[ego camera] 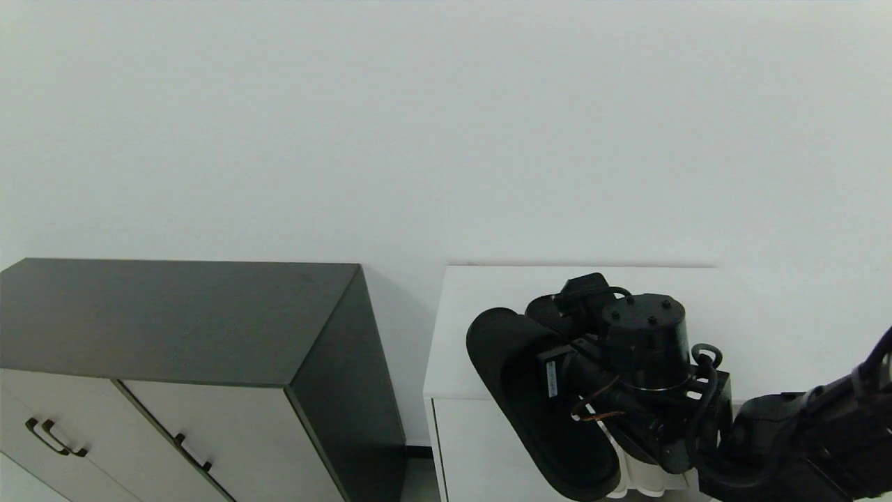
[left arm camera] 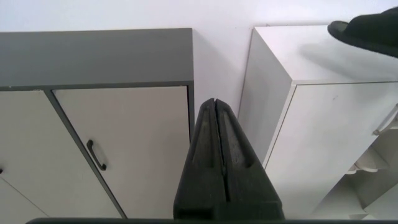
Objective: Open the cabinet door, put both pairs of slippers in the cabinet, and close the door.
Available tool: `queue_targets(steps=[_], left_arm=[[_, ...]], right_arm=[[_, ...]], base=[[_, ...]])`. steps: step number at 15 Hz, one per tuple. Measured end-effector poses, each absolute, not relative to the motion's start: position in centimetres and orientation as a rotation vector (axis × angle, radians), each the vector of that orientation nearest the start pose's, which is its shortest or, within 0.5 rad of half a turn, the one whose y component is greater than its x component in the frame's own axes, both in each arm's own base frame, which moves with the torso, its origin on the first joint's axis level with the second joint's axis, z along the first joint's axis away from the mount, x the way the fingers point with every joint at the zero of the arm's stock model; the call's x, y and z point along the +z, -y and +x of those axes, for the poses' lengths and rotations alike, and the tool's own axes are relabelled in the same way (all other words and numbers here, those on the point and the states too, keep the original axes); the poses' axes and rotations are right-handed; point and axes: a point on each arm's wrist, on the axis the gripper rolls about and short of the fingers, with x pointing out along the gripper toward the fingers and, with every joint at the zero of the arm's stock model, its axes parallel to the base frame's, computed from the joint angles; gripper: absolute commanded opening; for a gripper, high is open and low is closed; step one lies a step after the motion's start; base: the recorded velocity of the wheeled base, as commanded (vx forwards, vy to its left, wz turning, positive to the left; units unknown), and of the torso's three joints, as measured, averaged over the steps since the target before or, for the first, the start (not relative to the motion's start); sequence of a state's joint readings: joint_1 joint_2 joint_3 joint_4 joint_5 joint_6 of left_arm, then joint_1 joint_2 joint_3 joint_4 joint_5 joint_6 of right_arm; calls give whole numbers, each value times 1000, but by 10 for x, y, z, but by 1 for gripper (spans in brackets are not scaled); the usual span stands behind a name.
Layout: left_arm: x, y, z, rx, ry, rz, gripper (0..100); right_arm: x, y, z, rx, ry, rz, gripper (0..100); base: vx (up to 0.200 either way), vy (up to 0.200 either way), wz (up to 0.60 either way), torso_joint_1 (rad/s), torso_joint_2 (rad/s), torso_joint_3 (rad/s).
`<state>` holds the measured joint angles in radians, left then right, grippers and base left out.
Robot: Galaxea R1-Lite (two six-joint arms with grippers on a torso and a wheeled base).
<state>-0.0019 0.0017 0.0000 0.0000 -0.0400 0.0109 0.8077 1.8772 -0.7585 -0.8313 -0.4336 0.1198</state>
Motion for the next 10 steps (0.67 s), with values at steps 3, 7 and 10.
queue_targets(steps=[3, 7, 10], left_arm=[[76, 1, -23, -41, -1, 11, 0], [75, 1, -23, -42, -2, 11, 0], [76, 1, -23, -41, -1, 11, 0]], right_arm=[[137, -232, 233, 360, -248, -48, 0], [136, -232, 233, 360, -251, -50, 0], [135, -233, 234, 361, -252, -52, 0]], base=[[-67, 0, 0, -1, 1, -1], [-200, 0, 0, 12, 4, 5], [-200, 0, 0, -5, 1, 5]])
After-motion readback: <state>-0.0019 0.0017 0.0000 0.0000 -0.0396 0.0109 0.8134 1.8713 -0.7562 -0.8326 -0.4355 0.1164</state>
